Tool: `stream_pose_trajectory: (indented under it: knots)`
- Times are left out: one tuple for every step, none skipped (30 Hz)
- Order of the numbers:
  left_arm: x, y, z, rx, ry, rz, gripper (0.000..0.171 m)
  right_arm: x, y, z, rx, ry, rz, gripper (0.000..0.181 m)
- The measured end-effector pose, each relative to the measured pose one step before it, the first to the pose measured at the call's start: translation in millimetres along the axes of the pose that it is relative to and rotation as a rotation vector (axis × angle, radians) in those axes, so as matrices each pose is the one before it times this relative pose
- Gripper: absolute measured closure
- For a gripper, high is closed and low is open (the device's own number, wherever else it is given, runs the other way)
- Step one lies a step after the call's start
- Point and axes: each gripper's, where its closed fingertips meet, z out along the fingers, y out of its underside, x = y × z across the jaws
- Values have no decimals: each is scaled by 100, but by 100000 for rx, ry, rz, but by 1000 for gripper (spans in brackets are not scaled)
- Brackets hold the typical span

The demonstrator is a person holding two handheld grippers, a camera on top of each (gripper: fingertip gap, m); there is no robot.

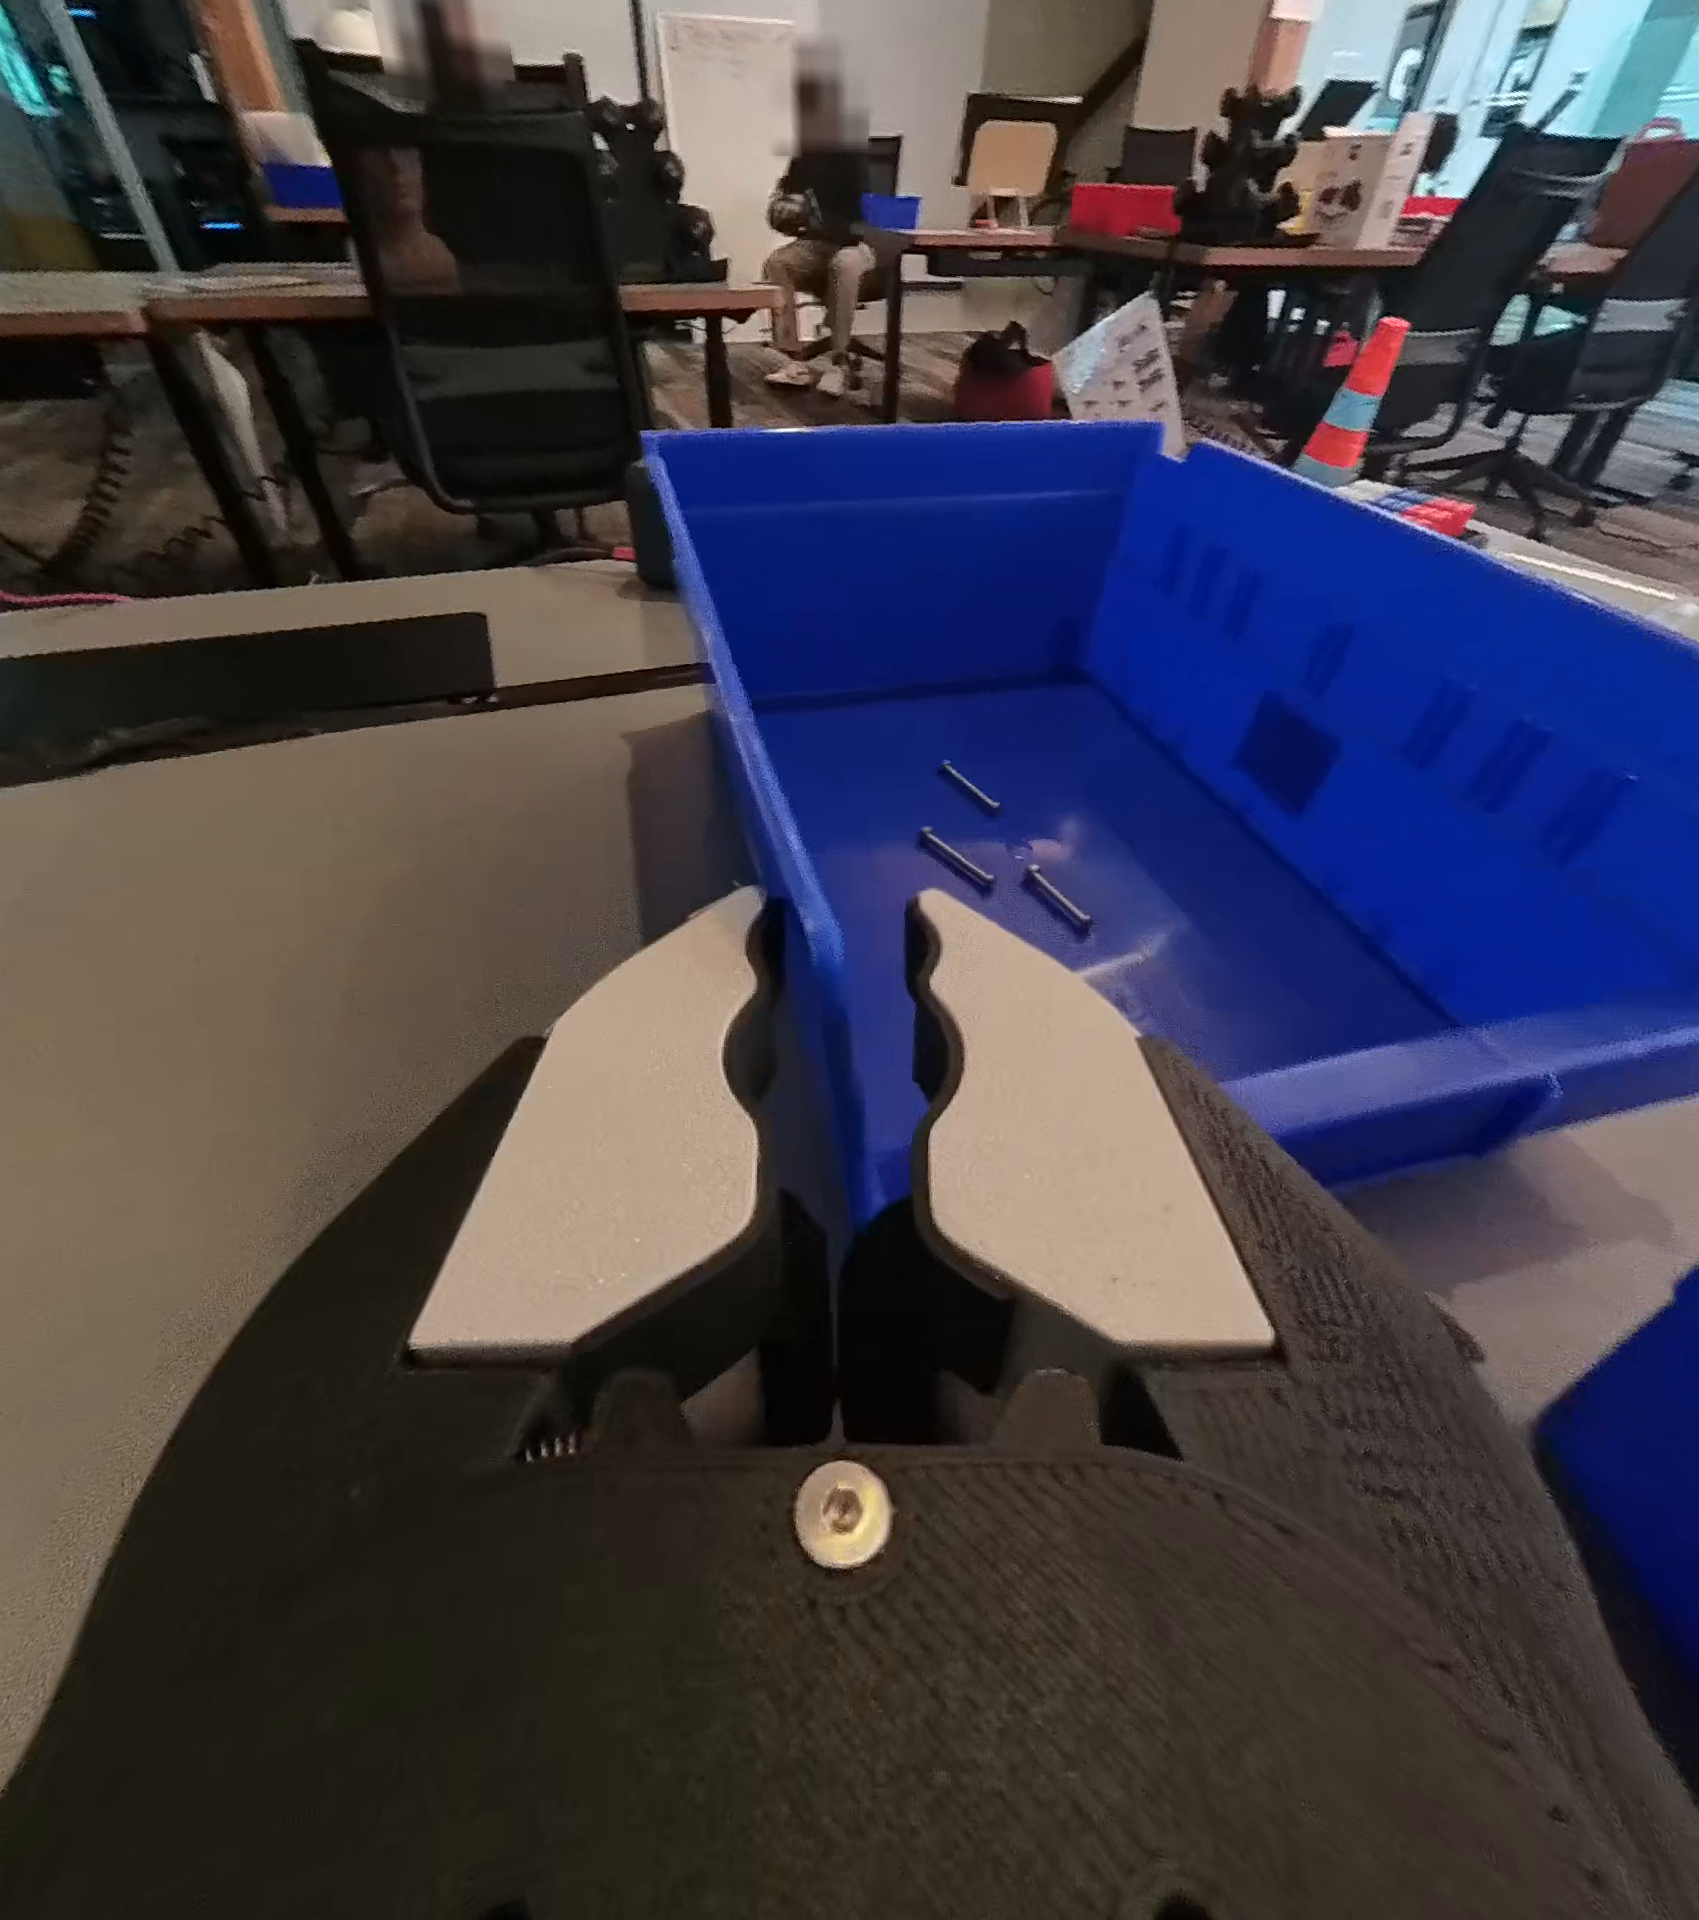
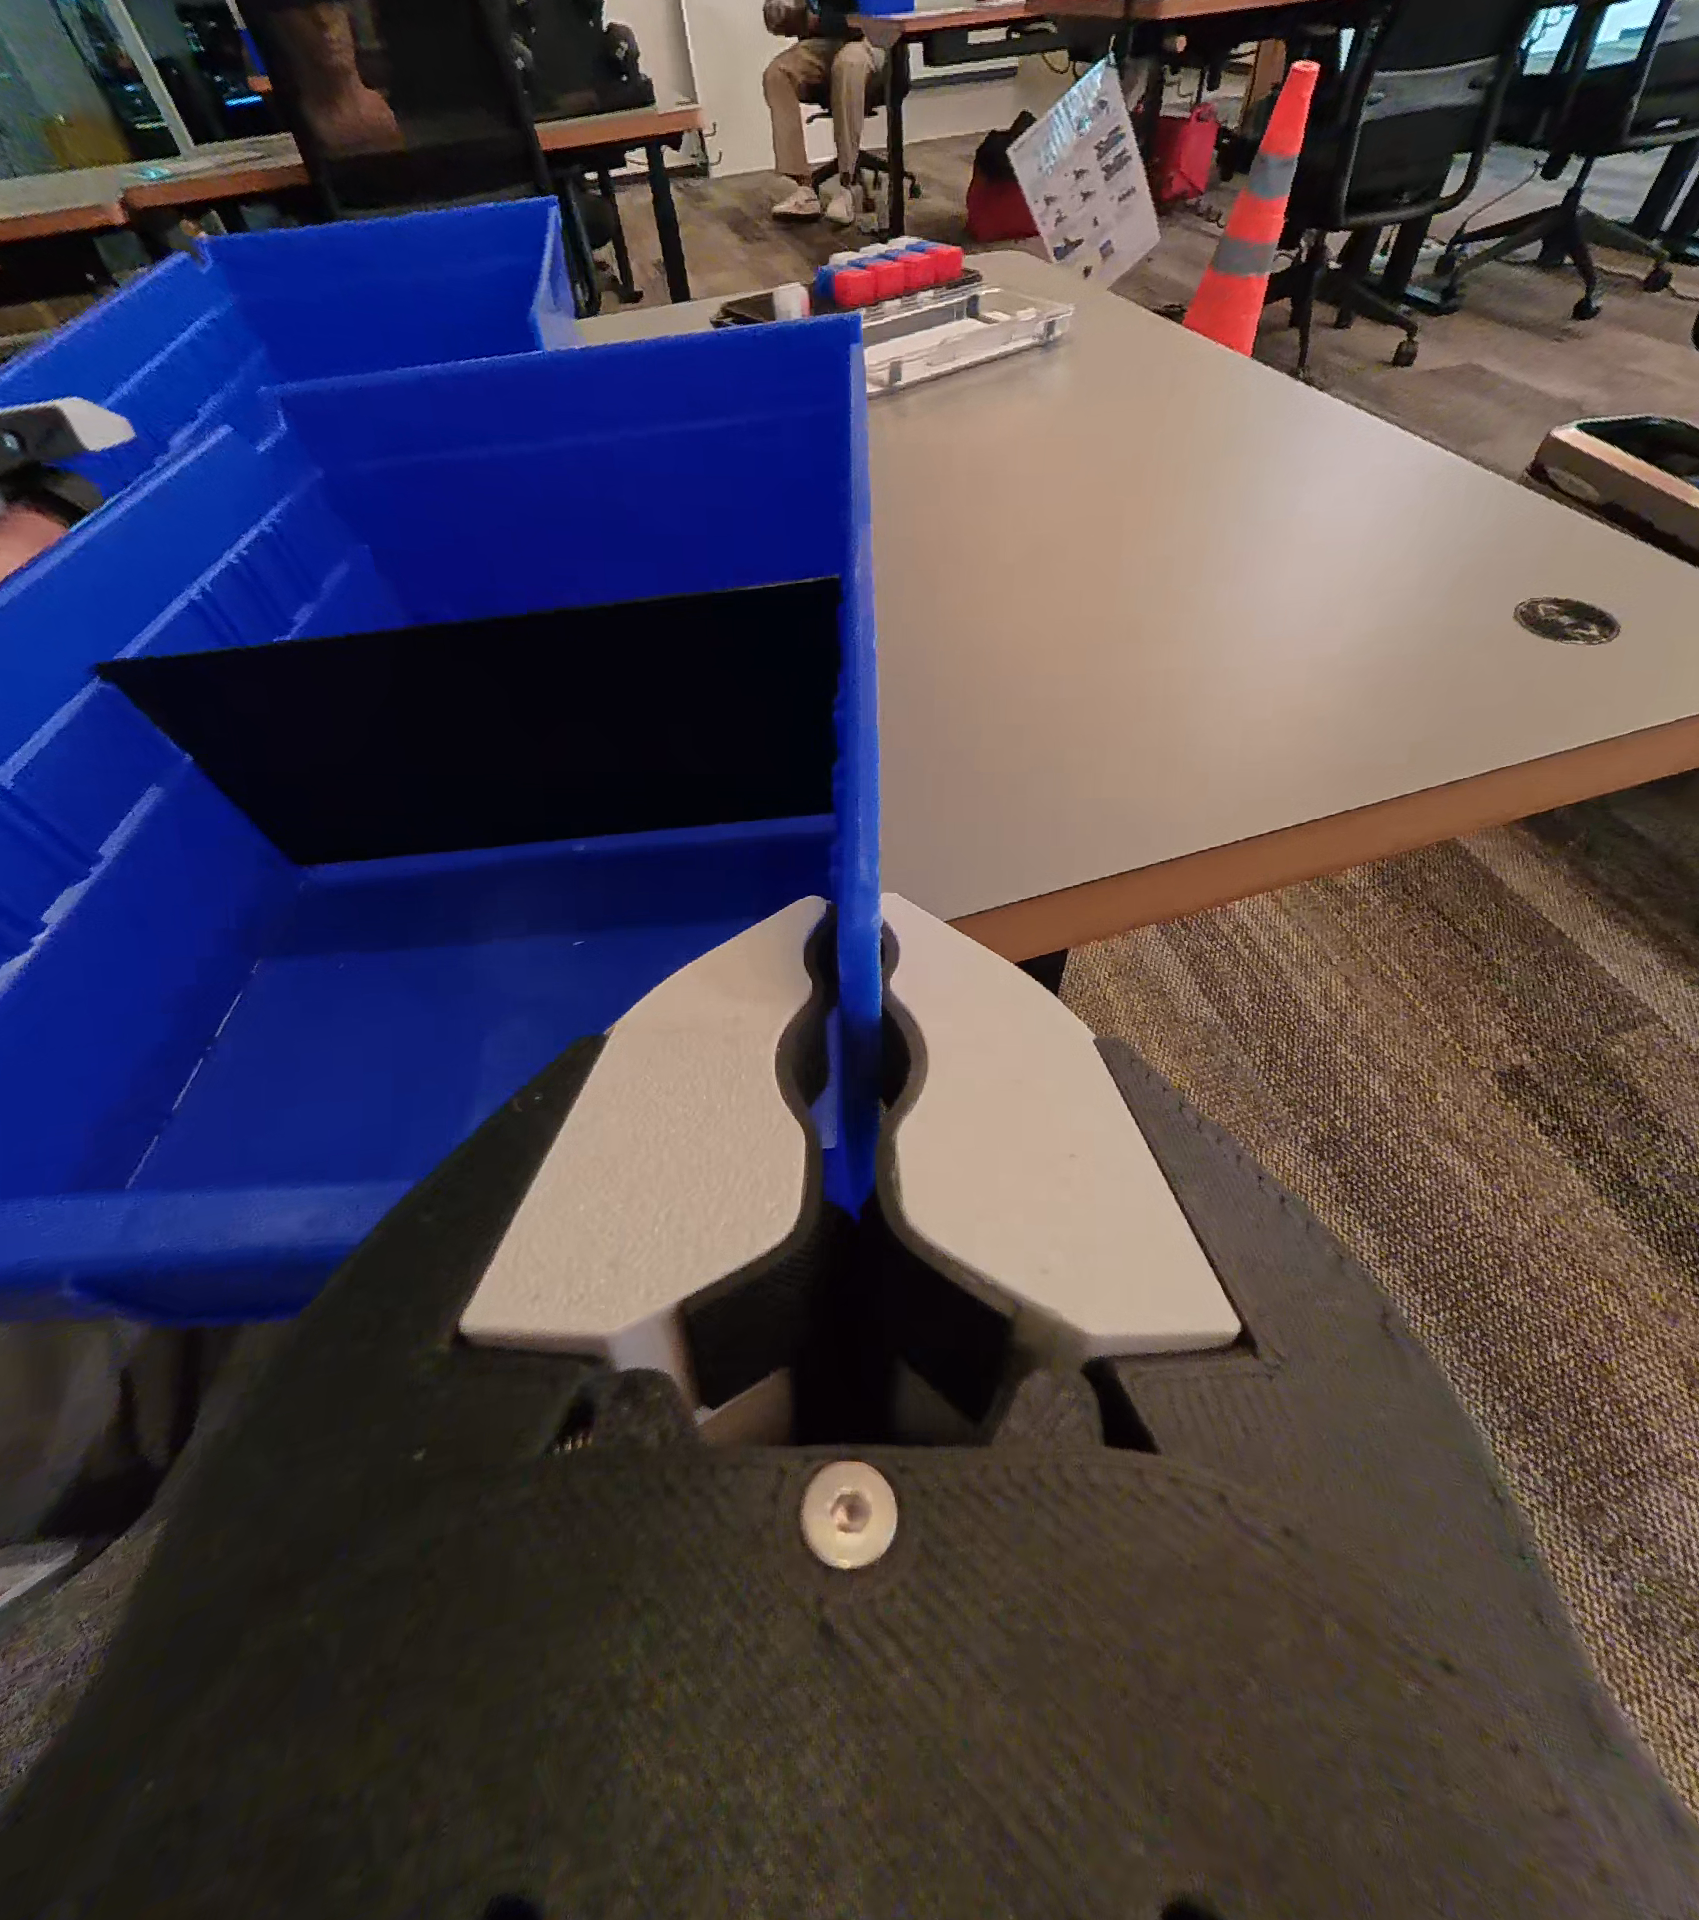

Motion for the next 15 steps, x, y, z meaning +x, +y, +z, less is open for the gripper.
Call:
stream_pose_trajectory:
  knots:
    - [-138, 109, 206, -967, -762, -1217, 152, 158, -48, 70, 192, -283, 209, 178]
    - [-154, 151, 214, -1387, -577, -789, 155, 135, -73, 107, 37, -194, 114, 178]
    - [-218, 118, 238, -1190, -750, -334, 159, 114, -71, 171, 46, -133, 115, 178]
    - [-161, 29, 215, -645, -446, 49, 162, 86, -82, 186, 111, -150, 204, 178]
    - [-131, -4, 188, -269, -827, 931, 163, 74, -84, 182, 87, 60, -89, 178]
    - [-201, -20, 130, -92, -1713, 1193, 164, 36, -80, 184, 87, 67, -246, 178]
    - [-175, 11, 93, -215, -1516, 1079, 165, 8, -54, 163, 110, -23, -132, 178]
    - [-130, -13, 64, -37, -928, 832, 166, 6, -49, 121, 100, 6, -66, 178]
    - [-63, -17, 35, -14, -199, 387, 166, 19, -24, 83, 59, 13, 51, 178]
    - [-32, 14, -5, -479, -52, 77, 166, 27, -6, 57, 56, 28, 256, 178]
    - [-52, -2, -37, -546, -68, 316, 166, 30, 13, 30, -45, 35, 230, 178]
    - [-95, 17, -79, -510, -121, -23, 167, 31, 42, 1, 76, 74, 174, 178]
    - [-63, 46, -119, -860, 506, 367, 166, 27, 57, 8, 4, 34, 168, 178]
    - [-194, 22, -188, -367, -19, 691, 166, 50, 80, 3, -106, 90, 100, 178]
    - [-306, 64, -222, -696, 163, 199, 166, 62, 80, 26, 8, 97, 247, 178]
